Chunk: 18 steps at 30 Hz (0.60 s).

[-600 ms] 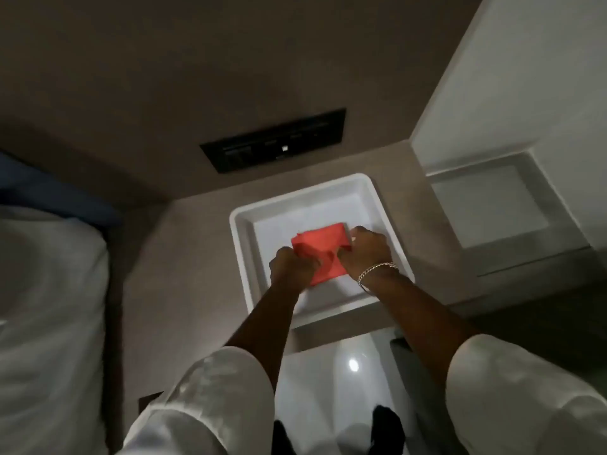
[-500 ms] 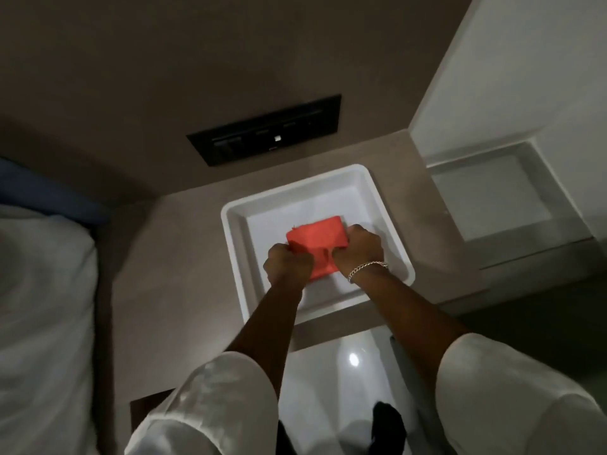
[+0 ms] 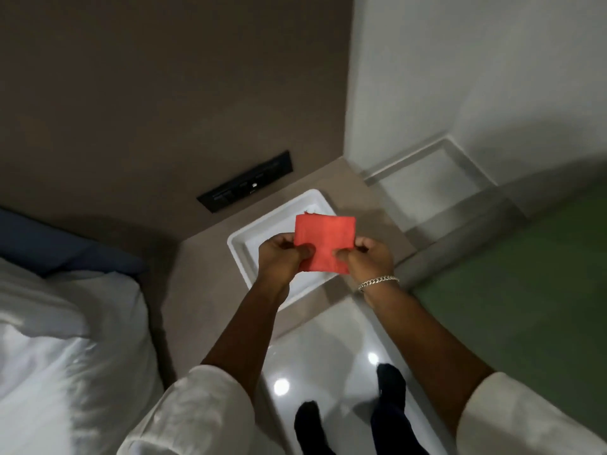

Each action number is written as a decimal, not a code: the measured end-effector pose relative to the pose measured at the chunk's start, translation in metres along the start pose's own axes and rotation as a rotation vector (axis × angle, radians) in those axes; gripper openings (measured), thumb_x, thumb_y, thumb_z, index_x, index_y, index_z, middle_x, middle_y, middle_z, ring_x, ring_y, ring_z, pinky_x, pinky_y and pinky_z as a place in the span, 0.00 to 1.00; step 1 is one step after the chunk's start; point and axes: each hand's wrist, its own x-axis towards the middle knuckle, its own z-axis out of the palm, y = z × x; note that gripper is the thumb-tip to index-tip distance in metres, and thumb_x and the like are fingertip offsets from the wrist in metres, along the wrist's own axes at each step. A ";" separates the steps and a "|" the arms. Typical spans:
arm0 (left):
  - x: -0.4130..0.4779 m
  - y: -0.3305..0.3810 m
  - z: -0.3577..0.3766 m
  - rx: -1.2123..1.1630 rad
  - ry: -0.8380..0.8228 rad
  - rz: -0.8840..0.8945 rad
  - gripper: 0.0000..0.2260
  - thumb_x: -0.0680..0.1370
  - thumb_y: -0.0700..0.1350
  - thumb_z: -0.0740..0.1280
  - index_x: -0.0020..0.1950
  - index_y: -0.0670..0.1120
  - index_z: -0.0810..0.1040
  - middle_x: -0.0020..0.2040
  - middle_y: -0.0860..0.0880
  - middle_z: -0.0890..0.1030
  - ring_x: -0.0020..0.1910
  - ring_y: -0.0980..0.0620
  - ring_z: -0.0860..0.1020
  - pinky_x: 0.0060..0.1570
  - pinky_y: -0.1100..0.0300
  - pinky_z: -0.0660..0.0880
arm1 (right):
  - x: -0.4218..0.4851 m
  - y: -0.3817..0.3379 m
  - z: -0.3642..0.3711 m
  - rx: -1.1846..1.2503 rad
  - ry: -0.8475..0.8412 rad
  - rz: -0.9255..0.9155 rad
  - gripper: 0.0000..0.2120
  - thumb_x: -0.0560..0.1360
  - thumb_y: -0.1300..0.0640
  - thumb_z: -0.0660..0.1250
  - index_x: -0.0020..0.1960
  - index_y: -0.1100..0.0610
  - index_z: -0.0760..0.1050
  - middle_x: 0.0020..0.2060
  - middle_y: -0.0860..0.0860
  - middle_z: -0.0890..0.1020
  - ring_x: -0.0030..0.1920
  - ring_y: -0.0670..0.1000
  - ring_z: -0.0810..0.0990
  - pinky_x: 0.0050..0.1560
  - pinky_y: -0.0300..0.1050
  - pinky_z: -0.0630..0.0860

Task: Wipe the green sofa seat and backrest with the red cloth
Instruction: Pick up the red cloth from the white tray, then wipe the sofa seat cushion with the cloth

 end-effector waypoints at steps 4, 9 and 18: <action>-0.077 0.012 0.044 0.138 -0.187 0.059 0.10 0.68 0.30 0.70 0.46 0.40 0.83 0.43 0.42 0.85 0.41 0.45 0.83 0.45 0.51 0.82 | -0.071 -0.006 -0.081 0.281 0.176 0.067 0.12 0.64 0.71 0.74 0.33 0.55 0.79 0.32 0.54 0.80 0.34 0.51 0.76 0.38 0.43 0.77; -0.154 -0.023 0.144 0.258 -0.484 0.109 0.12 0.68 0.29 0.69 0.44 0.45 0.82 0.43 0.42 0.84 0.38 0.47 0.80 0.44 0.53 0.78 | -0.139 0.027 -0.195 0.566 0.489 0.094 0.11 0.67 0.75 0.69 0.47 0.66 0.79 0.35 0.55 0.79 0.33 0.51 0.74 0.35 0.41 0.72; -0.256 -0.186 0.310 0.623 -0.827 0.136 0.10 0.70 0.33 0.72 0.47 0.45 0.80 0.47 0.44 0.83 0.44 0.48 0.80 0.44 0.57 0.78 | -0.179 0.196 -0.380 0.693 0.882 0.178 0.16 0.71 0.65 0.74 0.56 0.64 0.75 0.37 0.56 0.81 0.35 0.51 0.77 0.42 0.47 0.76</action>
